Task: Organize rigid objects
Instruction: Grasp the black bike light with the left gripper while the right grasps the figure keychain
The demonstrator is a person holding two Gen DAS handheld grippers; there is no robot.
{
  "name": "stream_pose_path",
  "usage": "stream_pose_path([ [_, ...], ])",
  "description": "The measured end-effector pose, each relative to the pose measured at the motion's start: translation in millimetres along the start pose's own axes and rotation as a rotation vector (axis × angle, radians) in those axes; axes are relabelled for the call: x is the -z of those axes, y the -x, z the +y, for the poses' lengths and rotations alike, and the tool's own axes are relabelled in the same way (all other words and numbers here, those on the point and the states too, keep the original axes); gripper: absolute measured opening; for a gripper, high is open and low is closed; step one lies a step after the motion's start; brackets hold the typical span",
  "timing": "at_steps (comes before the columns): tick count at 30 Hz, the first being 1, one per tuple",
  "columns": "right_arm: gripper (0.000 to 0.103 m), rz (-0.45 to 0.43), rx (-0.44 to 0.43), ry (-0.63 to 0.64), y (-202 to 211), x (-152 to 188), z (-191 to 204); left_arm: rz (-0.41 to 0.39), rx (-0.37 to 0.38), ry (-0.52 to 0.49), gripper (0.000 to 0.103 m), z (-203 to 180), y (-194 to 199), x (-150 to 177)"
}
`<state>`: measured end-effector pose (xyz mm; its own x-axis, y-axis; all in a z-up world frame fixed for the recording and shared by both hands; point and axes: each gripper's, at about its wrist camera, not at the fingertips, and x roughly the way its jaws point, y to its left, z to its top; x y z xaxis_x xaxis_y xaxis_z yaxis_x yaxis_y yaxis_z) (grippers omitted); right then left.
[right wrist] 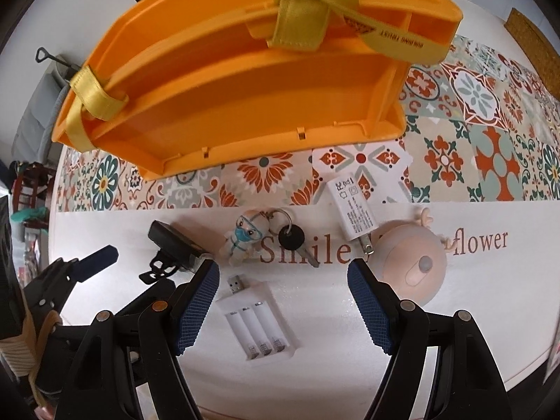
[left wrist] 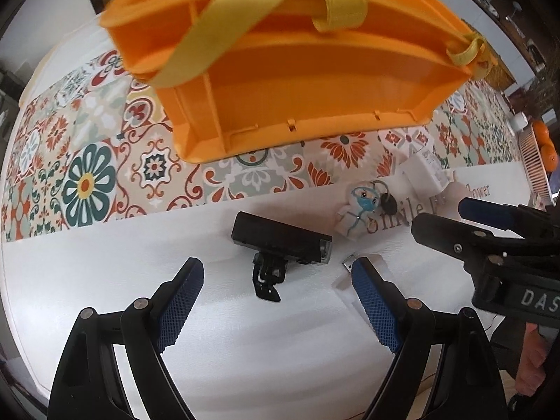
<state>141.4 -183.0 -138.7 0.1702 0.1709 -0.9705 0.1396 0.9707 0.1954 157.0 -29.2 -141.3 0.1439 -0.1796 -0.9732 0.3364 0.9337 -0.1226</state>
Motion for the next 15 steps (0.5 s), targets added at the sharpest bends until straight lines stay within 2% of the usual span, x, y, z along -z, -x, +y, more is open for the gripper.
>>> stream_pose_path([
  [10, 0.076, 0.044, 0.0, -0.022, -17.2, 2.1, -3.3, 0.038, -0.017, -0.046, 0.087, -5.5, -22.3, -8.4],
  [15, 0.076, 0.062, 0.003, -0.028, -23.8, 2.0, -4.4, 0.049, -0.005, -0.038, 0.087, -4.0, -31.4, -14.5],
])
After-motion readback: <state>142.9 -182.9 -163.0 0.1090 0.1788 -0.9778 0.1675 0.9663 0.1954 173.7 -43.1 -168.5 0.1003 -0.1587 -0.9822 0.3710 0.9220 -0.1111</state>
